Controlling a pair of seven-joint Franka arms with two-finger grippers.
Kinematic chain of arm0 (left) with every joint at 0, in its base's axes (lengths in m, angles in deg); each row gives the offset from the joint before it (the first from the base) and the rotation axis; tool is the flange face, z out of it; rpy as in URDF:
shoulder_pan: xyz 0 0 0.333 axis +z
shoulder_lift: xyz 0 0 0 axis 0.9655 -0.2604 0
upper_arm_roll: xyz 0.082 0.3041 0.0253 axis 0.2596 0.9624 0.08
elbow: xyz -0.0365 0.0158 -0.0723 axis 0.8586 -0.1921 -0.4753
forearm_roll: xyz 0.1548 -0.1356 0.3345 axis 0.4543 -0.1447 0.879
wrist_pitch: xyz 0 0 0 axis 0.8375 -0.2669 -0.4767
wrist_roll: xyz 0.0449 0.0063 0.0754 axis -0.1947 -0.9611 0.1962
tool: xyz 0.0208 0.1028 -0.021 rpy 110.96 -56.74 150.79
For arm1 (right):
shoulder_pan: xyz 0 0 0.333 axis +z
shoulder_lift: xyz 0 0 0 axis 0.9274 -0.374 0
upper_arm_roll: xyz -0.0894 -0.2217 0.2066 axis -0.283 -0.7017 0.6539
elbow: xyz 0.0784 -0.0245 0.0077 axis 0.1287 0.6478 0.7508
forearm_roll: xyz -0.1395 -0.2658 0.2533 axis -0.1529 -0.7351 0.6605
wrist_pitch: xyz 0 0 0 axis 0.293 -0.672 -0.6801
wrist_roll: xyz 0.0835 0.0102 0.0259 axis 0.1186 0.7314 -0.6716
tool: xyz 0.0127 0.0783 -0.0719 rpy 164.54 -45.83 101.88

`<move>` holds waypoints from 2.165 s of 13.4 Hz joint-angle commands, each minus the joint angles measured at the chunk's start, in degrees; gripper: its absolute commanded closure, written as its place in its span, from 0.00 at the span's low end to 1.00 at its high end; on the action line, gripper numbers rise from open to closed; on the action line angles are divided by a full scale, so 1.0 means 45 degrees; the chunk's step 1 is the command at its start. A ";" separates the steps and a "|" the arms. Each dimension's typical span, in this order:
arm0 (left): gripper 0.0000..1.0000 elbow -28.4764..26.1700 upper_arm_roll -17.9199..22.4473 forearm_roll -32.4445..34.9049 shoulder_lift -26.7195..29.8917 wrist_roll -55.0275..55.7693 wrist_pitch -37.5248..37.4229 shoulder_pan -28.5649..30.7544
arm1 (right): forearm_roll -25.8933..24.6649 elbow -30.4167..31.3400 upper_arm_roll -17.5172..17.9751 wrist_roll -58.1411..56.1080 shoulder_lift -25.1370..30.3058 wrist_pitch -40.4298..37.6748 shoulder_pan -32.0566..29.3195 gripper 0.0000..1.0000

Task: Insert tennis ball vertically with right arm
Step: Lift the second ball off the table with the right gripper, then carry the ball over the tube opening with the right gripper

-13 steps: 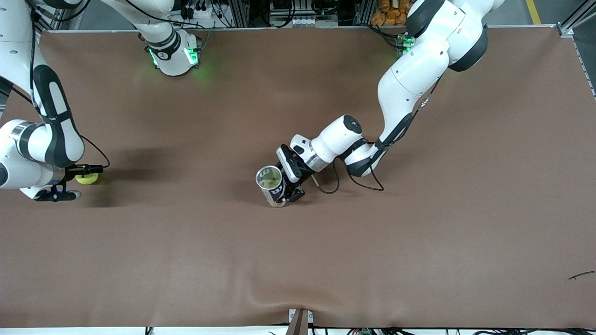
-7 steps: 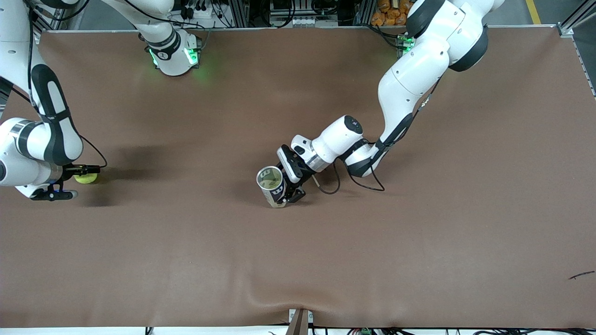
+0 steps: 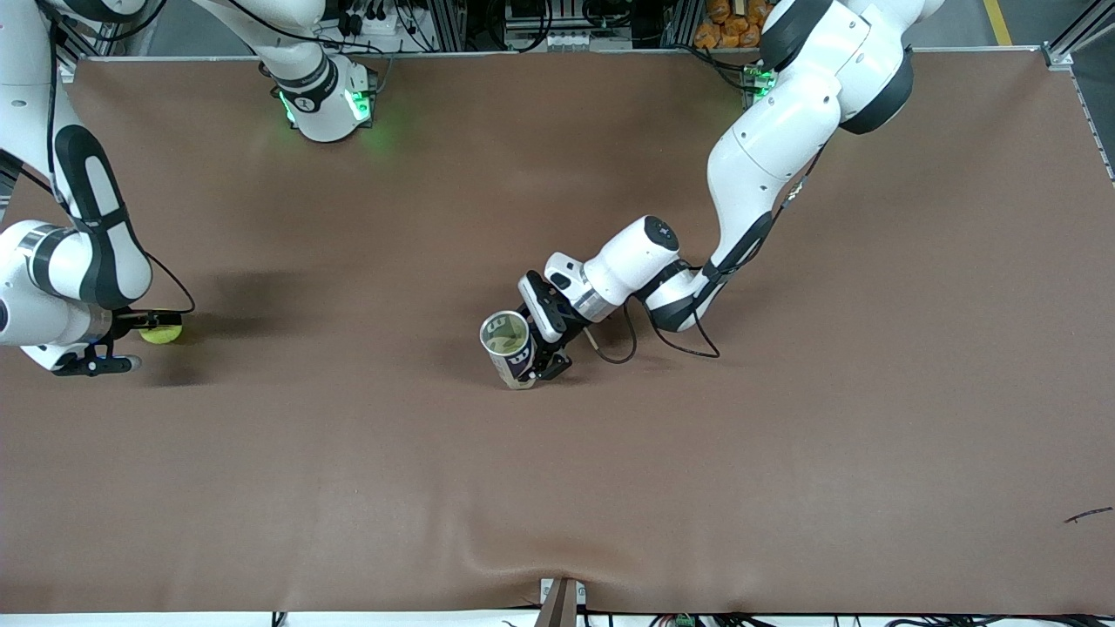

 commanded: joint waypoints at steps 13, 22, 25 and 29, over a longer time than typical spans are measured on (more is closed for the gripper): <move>0.22 0.0231 0.0013 -0.0086 -0.0074 0.0012 0.0220 0.0028 | 0.1296 -0.3919 0.3208 -0.0541 0.1090 -0.4403 -0.0245 0.66; 0.22 0.0231 0.0013 -0.0086 -0.0074 -0.0007 0.0220 0.0028 | 0.7474 -0.4783 0.5204 0.5775 0.1014 -0.3363 0.3245 0.63; 0.22 0.0251 0.0013 -0.0086 -0.0074 0.0012 0.0220 0.0028 | 0.7456 -0.4841 0.5204 0.9174 0.1014 -0.2829 0.4986 0.63; 0.21 0.0387 0.0013 -0.0105 -0.0074 0.0032 0.0220 0.0028 | 0.7378 -0.5309 0.5204 1.2520 0.0683 -0.1676 0.6608 0.63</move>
